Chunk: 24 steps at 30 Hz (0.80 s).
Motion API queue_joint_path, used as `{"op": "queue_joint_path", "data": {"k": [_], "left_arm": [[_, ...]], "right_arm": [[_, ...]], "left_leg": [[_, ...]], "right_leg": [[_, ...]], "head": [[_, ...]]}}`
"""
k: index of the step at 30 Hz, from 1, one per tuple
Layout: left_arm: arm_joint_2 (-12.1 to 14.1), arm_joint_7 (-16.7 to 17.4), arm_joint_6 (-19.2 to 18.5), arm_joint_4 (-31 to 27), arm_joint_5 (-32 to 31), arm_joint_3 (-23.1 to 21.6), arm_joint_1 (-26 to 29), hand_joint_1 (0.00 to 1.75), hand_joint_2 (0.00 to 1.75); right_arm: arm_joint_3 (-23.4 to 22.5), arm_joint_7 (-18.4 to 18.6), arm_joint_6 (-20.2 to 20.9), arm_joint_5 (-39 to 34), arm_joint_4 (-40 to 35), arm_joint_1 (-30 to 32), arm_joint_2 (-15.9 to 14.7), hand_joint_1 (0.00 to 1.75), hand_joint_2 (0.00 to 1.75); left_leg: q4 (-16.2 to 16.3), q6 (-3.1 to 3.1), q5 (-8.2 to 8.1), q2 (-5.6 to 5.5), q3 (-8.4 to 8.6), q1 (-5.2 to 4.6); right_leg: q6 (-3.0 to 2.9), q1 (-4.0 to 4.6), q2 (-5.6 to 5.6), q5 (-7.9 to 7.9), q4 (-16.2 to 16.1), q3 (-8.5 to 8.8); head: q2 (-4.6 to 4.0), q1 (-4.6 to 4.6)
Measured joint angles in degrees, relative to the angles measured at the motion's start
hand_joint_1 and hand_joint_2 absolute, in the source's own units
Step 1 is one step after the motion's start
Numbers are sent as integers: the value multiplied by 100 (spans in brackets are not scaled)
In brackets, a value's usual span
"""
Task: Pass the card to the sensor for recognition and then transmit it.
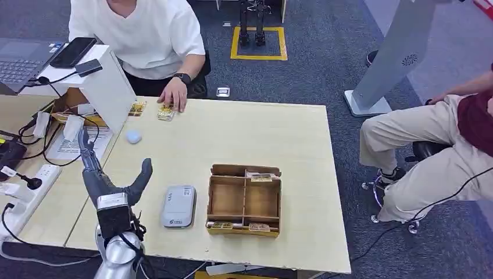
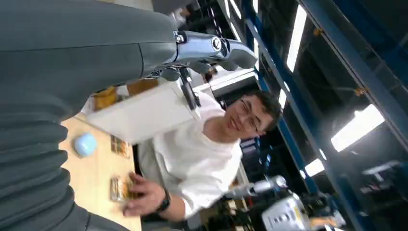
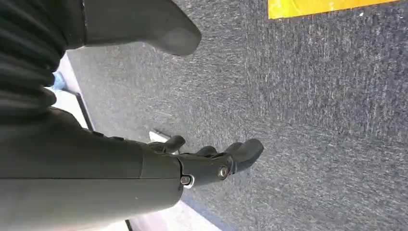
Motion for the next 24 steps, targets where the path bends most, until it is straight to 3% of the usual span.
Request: {"op": "queue_joint_path", "data": {"k": [7,14,20,24], "left_arm": [[225,-217,-359,-368,248,-263,227,0,175],[488,-581,-1710,-711,532,-663,478,0,175],[684,-588,-2075,-973,606,-1054,528,0,175],[772,-588,-2040,-1041,414,-1296,526,0,175]], "right_arm": [[0,-76,0,-37,0,16,0,0,175],[-2,-151,26,-90,2,32,0,0,175],[-2,-177,57,-96,2,33,0,0,175],[-2,-194,123,-103,2,34,-4,0,175]], "left_leg": [[0,0,0,0,0,0],[0,0,0,0,-1,0],[0,0,0,0,-1,0],[0,0,0,0,-1,0]], "right_leg": [[0,0,0,0,0,0],[0,-1,0,0,-1,-1],[0,0,0,-1,-1,-2],[0,0,0,0,0,-2]], "head": [[-2,2],[-2,0],[-2,0],[-2,2]]}}
